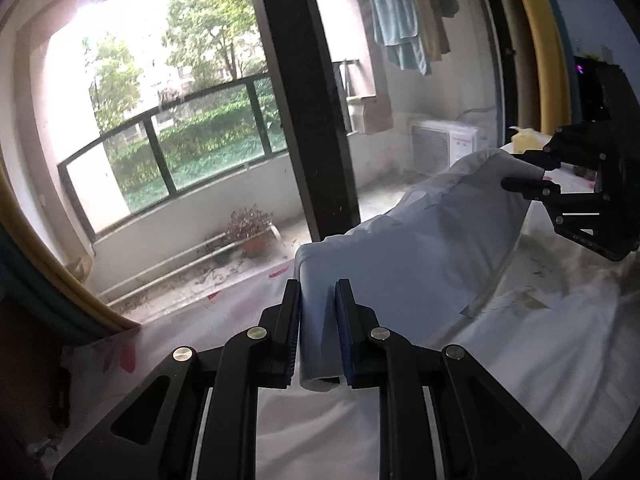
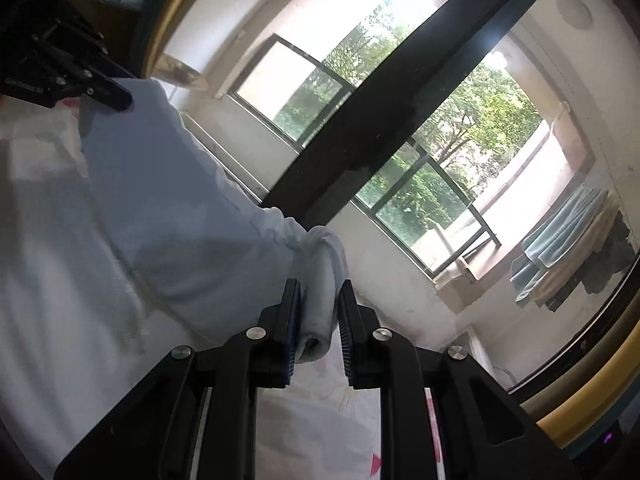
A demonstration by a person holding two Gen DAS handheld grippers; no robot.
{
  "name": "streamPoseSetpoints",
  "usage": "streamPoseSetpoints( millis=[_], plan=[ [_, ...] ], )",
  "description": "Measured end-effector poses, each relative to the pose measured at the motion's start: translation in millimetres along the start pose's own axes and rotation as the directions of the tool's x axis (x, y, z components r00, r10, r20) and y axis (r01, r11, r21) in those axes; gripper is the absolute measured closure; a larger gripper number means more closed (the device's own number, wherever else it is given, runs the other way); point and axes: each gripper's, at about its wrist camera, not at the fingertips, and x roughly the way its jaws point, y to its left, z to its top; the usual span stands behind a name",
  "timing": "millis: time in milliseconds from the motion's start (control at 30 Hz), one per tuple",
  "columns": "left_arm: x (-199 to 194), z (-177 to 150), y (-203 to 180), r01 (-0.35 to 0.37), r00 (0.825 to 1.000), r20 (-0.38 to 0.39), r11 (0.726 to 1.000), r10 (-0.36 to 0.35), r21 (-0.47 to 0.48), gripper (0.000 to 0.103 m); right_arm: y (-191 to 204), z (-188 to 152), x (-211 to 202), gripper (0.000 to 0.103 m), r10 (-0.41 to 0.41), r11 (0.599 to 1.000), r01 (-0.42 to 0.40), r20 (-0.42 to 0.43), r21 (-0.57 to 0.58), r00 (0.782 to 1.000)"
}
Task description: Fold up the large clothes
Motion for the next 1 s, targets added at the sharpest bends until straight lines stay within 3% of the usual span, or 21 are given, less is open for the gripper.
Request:
streamPoseSetpoints(
  millis=[200, 433, 633, 1000],
  plan=[
    [2.1, -8.0, -3.0, 0.004, 1.000, -0.018, 1.000, -0.003, 0.023, 0.084, 5.7, -8.7, 8.8, 0.085, 0.028, 1.000, -0.028, -0.033, -0.006, 0.999],
    [-22.9, -16.3, -5.4, 0.036, 0.999, -0.016, 0.998, -0.035, 0.048, 0.084, 1.4, -20.8, -16.2, 0.080, 0.079, 0.997, -0.079, -0.049, -0.007, 0.996],
    [-52.2, -24.9, -3.5, 0.084, 0.996, -0.001, 0.996, -0.084, 0.014, 0.084, -11.2, -35.4, -42.2, 0.080, 0.170, 0.982, -0.166, -0.044, 0.089, 0.984],
    [-93.9, -49.6, -17.4, 0.135, 0.991, -0.007, 0.991, -0.134, 0.012, 0.084, 4.2, -56.8, -81.7, 0.080, 0.252, 0.961, -0.241, -0.074, 0.139, 0.965]
  ],
)
